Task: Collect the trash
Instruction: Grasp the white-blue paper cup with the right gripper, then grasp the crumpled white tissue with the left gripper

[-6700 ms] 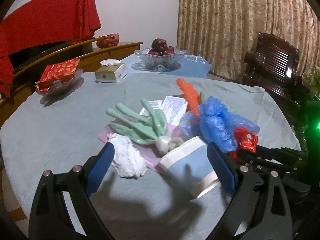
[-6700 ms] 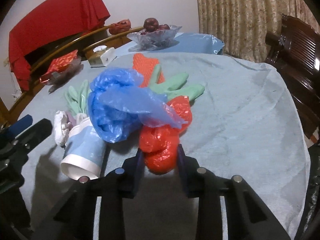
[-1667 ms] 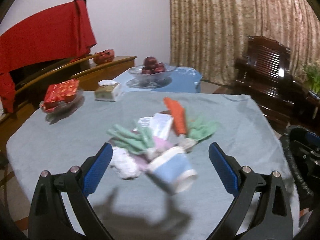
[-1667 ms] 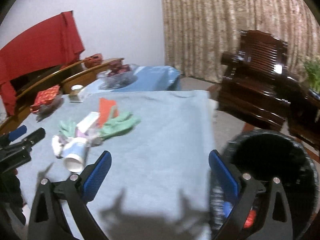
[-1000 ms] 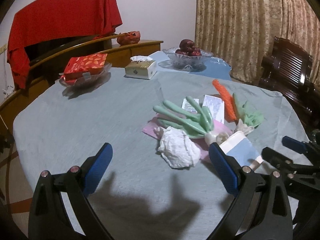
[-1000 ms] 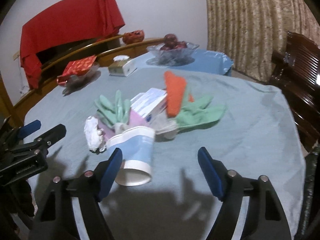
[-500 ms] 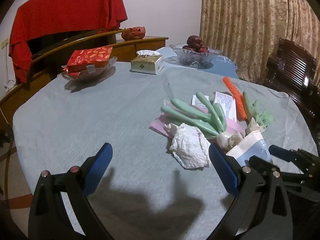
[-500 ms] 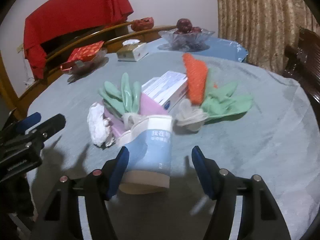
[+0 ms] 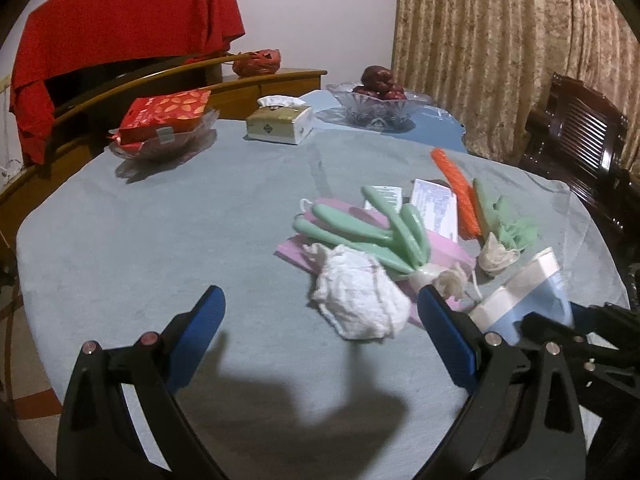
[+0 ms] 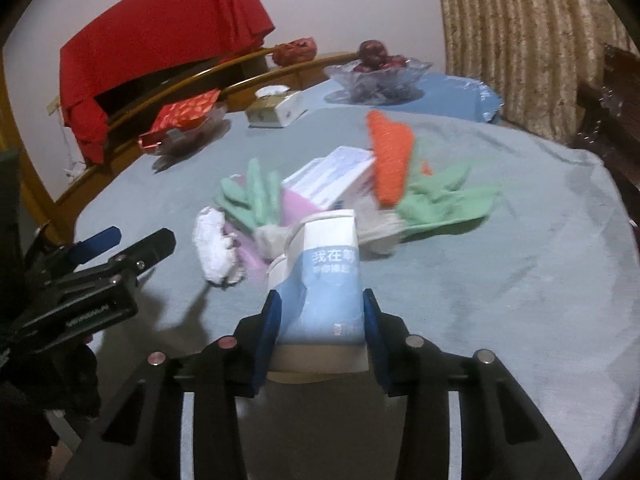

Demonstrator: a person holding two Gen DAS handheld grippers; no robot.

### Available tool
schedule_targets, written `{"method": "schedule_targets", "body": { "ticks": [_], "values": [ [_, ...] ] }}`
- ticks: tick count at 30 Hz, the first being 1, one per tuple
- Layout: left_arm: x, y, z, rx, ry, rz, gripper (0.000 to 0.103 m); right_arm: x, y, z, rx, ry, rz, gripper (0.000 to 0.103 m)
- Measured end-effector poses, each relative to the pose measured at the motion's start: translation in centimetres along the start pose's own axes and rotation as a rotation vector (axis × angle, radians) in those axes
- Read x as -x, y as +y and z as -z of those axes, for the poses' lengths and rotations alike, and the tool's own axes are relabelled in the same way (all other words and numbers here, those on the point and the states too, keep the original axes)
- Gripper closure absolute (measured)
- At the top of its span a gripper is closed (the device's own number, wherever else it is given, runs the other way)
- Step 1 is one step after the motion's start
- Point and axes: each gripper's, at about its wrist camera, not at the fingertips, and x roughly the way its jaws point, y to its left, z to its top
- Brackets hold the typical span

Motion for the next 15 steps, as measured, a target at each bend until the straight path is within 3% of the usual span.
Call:
{"method": "schedule_targets", "body": {
  "ticks": [5,7,12,15],
  "values": [
    [-1.3,-1.7,0.1,-0.017,0.022,0.010,0.010,0.3,-2.3,-0.4,-0.028,-0.012,0.067,0.062],
    [-2.1,-2.2,0.1,-0.028,0.036,0.006,0.022,0.2,-2.9,-0.6,-0.030,-0.017,0.079,0.062],
    [-4.0,-2.6,-0.1,-0.021,0.081,0.006,0.030,0.0,-3.4,-0.8,-0.019,-0.023,0.090,0.062],
    [-4.9,-2.6,-0.1,-0.017,0.110,0.006,0.049,-0.2,-3.5,-0.5,-0.021,-0.018,0.088,0.062]
  ]
}}
